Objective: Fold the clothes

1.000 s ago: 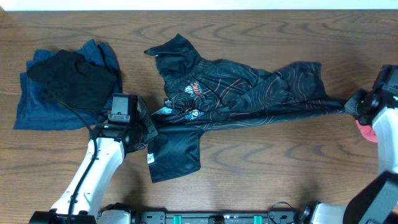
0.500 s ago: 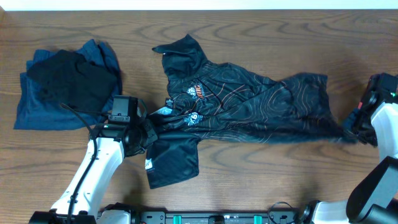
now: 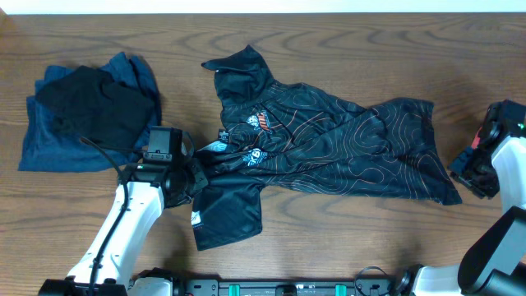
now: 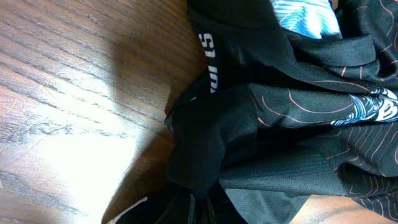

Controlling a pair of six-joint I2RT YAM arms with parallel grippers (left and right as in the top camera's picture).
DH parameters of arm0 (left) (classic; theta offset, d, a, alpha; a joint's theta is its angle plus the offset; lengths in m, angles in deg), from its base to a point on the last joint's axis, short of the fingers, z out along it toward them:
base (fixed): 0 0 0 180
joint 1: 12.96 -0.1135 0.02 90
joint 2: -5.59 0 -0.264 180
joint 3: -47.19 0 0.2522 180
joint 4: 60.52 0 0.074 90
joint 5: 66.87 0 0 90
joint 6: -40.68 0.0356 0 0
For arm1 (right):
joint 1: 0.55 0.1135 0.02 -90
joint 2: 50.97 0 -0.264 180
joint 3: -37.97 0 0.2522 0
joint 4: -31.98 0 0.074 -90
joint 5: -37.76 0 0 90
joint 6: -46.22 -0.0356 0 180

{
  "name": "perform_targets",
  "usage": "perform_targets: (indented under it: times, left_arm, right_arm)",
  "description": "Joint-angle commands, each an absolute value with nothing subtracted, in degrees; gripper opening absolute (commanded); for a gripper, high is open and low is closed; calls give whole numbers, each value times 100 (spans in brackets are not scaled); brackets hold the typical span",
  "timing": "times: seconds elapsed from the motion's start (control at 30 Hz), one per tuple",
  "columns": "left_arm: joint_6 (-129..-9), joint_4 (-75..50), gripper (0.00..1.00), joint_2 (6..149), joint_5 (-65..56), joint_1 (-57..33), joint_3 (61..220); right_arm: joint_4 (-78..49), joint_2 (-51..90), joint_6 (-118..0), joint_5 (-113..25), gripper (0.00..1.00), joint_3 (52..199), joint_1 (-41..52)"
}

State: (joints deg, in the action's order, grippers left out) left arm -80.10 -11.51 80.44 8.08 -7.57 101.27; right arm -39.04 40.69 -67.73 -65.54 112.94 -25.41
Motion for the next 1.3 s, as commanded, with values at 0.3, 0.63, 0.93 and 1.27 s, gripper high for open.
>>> perform_targets:
  times: [0.3, 0.63, 0.93, 1.27]
  left_arm:
    - [-7932, -1114, 6, 8070, 817, -792, 10278]
    - [-7932, -1114, 6, 8070, 817, -792, 10278]
    - [-7932, -1108, 6, 8070, 819, -792, 10276]
    - [-7929, -1401, 6, 8070, 1037, -792, 10276]
  right_arm:
    - [-3156, 4080, -7063, -6100, 46, 10057, -2565]
    - [-1823, 4080, -7249, -6097, 48, 9281, -2565]
    - [-1578, 4080, -7247, -6082, 1, 9244, -2563]
    - [-1602, 4080, -7243, -6080, 1, 9242, -2565]
